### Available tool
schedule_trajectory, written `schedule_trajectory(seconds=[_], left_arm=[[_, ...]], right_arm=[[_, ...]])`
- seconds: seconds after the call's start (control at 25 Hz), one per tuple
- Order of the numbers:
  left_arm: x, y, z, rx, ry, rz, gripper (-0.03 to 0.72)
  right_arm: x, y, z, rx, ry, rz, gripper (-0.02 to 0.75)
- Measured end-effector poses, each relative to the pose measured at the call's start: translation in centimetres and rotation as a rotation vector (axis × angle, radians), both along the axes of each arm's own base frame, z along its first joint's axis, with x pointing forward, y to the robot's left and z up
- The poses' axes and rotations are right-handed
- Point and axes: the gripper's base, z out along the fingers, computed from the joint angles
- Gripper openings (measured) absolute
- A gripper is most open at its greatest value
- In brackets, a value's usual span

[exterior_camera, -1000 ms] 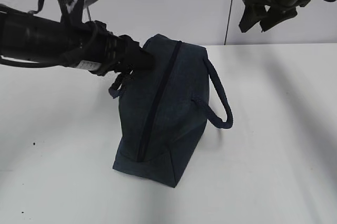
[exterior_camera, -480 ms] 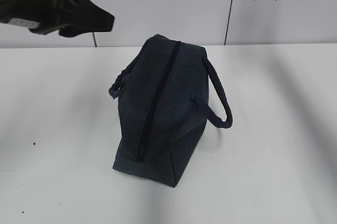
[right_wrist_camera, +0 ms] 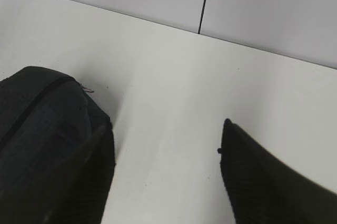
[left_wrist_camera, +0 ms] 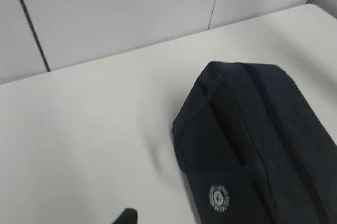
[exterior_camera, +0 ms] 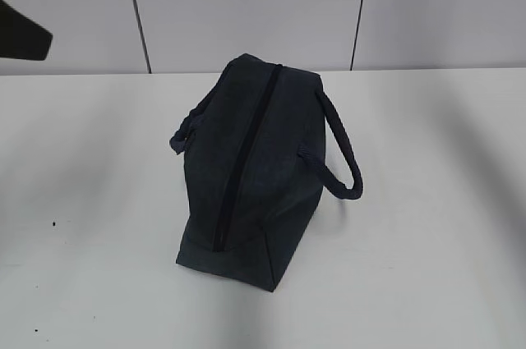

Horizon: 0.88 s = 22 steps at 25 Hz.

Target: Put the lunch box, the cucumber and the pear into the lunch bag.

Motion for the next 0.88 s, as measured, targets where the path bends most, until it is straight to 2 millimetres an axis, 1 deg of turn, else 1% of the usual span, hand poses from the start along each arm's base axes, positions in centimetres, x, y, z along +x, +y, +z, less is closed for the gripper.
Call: schedule_trajectory(seconds=[0.12,0.2,0.24,0.28,0.36,0.4,0.56,0.68,0.76,0.88], left_arm=[[-1.4,0.8,0.4,0.022,0.040,0.038,0.297],[-2.2,1.2,0.5,0.027,0.076,0.082,0.297],[-2.6,1.5,0.6,0.037,0.088,0.103,0.297],[-2.9,1.8,0.6,0.051,0.106,0.126,0.297],[-3.6,2.3,0.5,0.089,0.136,0.157,0.297],[-3.9,2.6,0.6,0.104,0.146,0.171,0.298],[-6.0,3.2,1.4,0.092,0.137,0.202,0.298],[-8.6,3.7,2.7,0.064,0.077,0.210,0.298],[-10.7,4.2,3.4,0.049,0.035,0.209,0.298],[-13.6,4.7,4.0,0.028,-0.007,0.202,0.298]], right_arm=[[-4.1,-0.2,1.4,-0.015,-0.036,-0.008,0.493],[-7.3,-0.4,1.7,-0.029,-0.050,-0.015,0.493],[-8.4,-0.5,1.8,-0.033,-0.058,-0.017,0.493],[-10.7,-0.6,2.1,-0.037,-0.078,-0.020,0.493],[-13.4,-0.7,2.0,-0.042,-0.095,-0.023,0.493],[-15.2,-0.7,1.7,-0.042,-0.104,-0.026,0.493],[-20.2,-0.9,0.1,-0.029,-0.120,-0.042,0.493],[-23.7,-1.1,-1.5,-0.034,-0.141,-0.054,0.493],[-25.8,-1.2,-2.7,-0.029,-0.158,-0.067,0.493],[-28.6,-1.2,-4.4,-0.012,-0.185,-0.082,0.493]])
